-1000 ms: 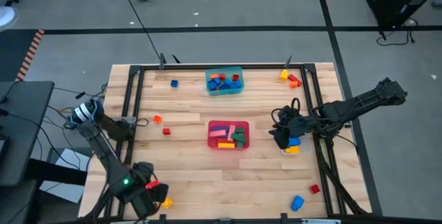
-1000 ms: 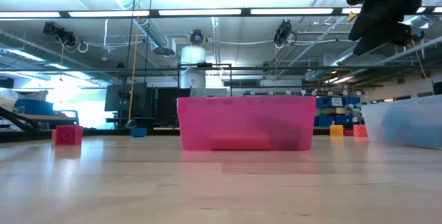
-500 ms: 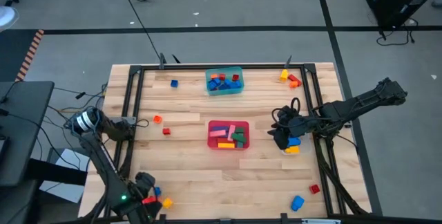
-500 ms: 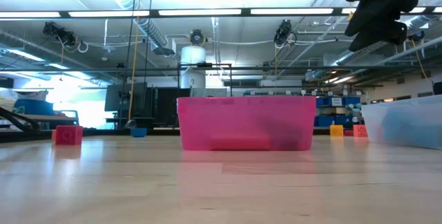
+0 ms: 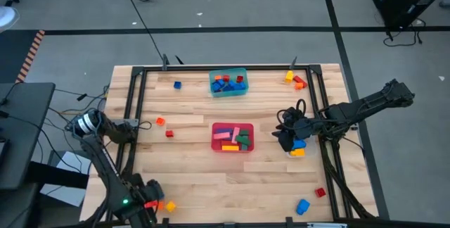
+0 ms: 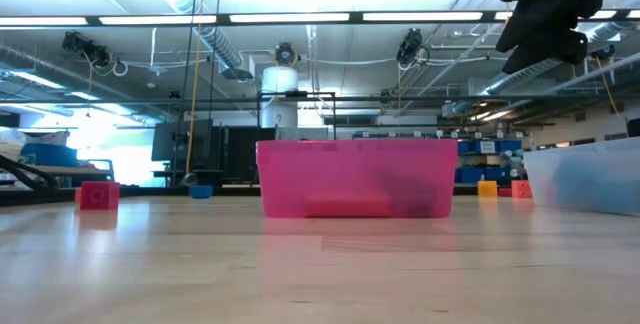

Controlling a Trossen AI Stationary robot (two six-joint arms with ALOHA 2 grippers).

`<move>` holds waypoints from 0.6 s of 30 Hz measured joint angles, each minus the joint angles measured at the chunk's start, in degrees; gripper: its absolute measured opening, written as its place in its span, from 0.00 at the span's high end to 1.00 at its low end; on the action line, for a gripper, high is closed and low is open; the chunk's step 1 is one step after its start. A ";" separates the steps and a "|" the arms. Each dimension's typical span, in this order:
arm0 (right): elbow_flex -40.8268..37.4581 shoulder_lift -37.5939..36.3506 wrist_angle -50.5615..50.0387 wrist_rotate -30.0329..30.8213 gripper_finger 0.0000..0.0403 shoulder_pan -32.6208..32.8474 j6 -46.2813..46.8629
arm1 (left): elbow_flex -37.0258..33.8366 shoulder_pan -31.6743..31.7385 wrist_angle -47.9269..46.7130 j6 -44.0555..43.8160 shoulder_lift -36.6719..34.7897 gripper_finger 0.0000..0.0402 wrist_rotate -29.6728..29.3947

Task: Sort blocks by size
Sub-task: Put the yellow block into the red bin

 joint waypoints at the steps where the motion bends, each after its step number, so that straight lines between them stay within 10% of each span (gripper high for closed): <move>1: 0.00 0.00 0.00 -0.01 0.52 0.00 0.00 | 0.00 -0.23 0.00 0.69 0.00 0.28 -0.18; 18: 0.00 0.04 -0.02 3.19 0.52 0.00 -0.13 | 0.00 -5.31 0.87 3.61 0.02 0.28 -9.38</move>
